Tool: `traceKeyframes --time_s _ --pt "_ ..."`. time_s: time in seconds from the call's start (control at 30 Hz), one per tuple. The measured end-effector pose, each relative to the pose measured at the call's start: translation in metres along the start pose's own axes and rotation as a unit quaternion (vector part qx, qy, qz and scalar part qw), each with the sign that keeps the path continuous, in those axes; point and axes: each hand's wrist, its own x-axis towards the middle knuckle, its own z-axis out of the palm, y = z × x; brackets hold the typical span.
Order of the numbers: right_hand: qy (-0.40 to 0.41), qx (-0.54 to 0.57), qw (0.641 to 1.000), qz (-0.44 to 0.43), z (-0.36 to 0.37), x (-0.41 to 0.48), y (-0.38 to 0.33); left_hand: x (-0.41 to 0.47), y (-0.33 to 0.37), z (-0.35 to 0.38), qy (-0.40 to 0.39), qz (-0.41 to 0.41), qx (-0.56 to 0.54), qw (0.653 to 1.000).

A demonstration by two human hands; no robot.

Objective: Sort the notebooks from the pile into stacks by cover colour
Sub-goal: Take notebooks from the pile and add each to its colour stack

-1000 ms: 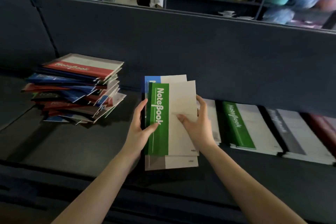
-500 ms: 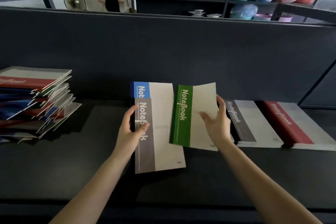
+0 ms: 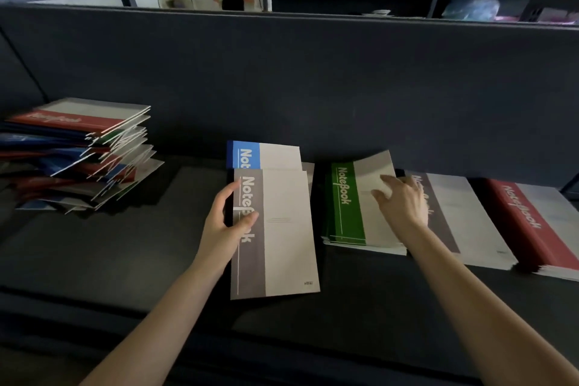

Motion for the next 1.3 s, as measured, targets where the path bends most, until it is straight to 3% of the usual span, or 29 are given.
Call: traceKeyframes --time_s 0.13,0.27,0.33,0.47,0.57,0.77,0.97,1.3 --pt "0.020 -0.045 0.998 -0.041 0.000 0.002 0.002 -0.011 0.002 0.005 0.009 0.014 0.011 1.000" --pt "0.031 0.110 0.984 -0.137 -0.011 -0.017 -0.014 -0.014 0.016 0.023 0.026 0.027 -0.029 0.999" --pt "-0.015 0.188 0.969 -0.158 -0.020 -0.037 -0.025 -0.013 0.023 0.038 0.031 0.042 -0.041 0.998" --pt "-0.146 0.306 0.930 -0.140 -0.030 -0.066 -0.026 -0.013 0.029 0.077 0.007 0.063 -0.070 0.996" --pt "-0.128 0.347 0.926 -0.073 -0.036 -0.068 -0.012 -0.013 0.024 0.103 -0.017 0.073 -0.065 0.995" --pt "-0.040 0.345 0.937 -0.039 -0.054 -0.065 0.032 -0.020 0.017 0.151 -0.053 0.092 -0.034 0.994" --pt "0.050 0.309 0.950 0.019 -0.076 -0.046 0.084 -0.017 0.006 0.167 -0.042 0.065 -0.035 0.996" --pt "0.037 0.173 0.982 0.064 -0.076 0.003 0.130 -0.013 -0.002 0.148 -0.020 0.049 -0.048 0.997"
